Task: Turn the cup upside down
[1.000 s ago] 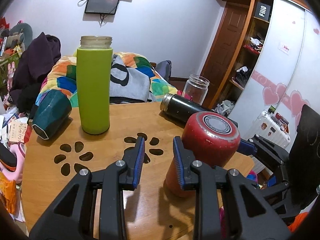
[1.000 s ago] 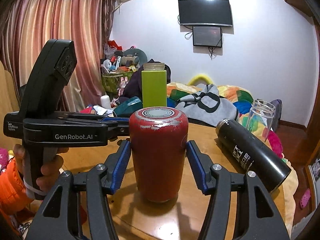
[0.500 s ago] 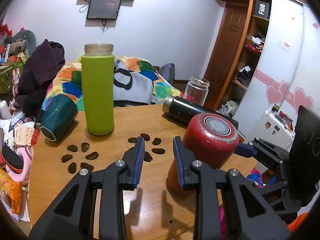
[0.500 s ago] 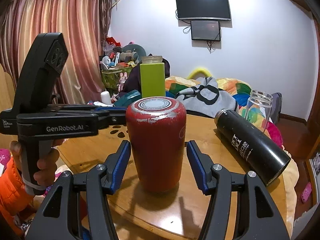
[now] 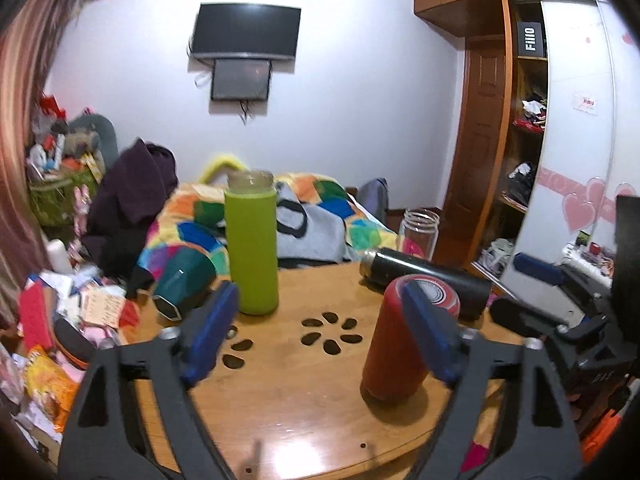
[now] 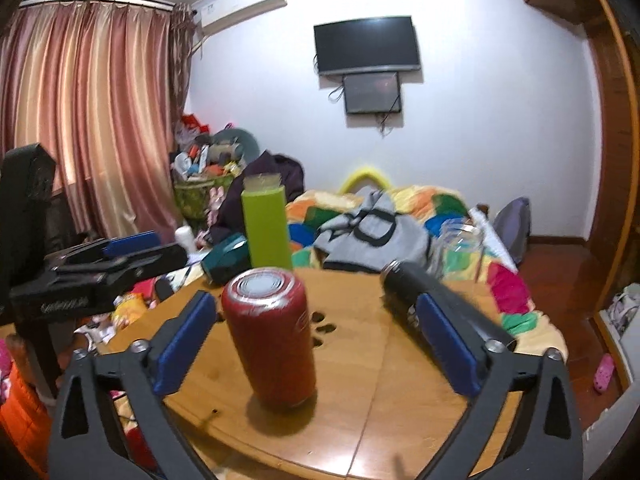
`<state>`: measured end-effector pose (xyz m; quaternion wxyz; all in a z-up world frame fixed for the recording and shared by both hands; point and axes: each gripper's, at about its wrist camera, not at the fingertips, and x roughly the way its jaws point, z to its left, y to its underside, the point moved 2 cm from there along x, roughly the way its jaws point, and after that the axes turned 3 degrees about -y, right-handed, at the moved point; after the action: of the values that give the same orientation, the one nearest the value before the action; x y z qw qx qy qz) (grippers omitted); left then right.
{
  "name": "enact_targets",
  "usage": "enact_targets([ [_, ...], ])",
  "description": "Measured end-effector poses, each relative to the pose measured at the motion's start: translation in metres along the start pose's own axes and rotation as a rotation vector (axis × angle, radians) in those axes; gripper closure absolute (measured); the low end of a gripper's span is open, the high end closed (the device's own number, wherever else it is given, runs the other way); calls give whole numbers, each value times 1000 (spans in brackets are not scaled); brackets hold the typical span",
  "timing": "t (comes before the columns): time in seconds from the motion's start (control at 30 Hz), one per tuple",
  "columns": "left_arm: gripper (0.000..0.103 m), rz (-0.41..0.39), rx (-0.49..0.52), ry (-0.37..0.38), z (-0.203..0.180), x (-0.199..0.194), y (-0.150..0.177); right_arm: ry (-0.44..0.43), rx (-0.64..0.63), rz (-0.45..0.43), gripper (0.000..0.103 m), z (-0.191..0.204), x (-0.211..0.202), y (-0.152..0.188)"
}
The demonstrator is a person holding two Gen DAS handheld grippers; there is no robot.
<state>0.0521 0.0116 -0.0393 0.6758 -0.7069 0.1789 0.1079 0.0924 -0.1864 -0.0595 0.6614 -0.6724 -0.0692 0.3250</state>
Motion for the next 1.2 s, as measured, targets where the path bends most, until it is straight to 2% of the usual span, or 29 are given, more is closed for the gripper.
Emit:
enact_targets([
  [0.03,1,-13,0,-11,-1,-2,-1,11,-4,-14,0,1,-4,-2],
  [0.23,0,-58,0,-63,-8,-15,0,76,-8,-48,0,3,-20,-11],
  [0.47,0,-80,15,-97,-19,-30,9,101,10,-59,0,1,-34,-13],
  [1.2,0,-159,5,-135,-30,-56,9,108,33,-97,0,2,-55,-11],
])
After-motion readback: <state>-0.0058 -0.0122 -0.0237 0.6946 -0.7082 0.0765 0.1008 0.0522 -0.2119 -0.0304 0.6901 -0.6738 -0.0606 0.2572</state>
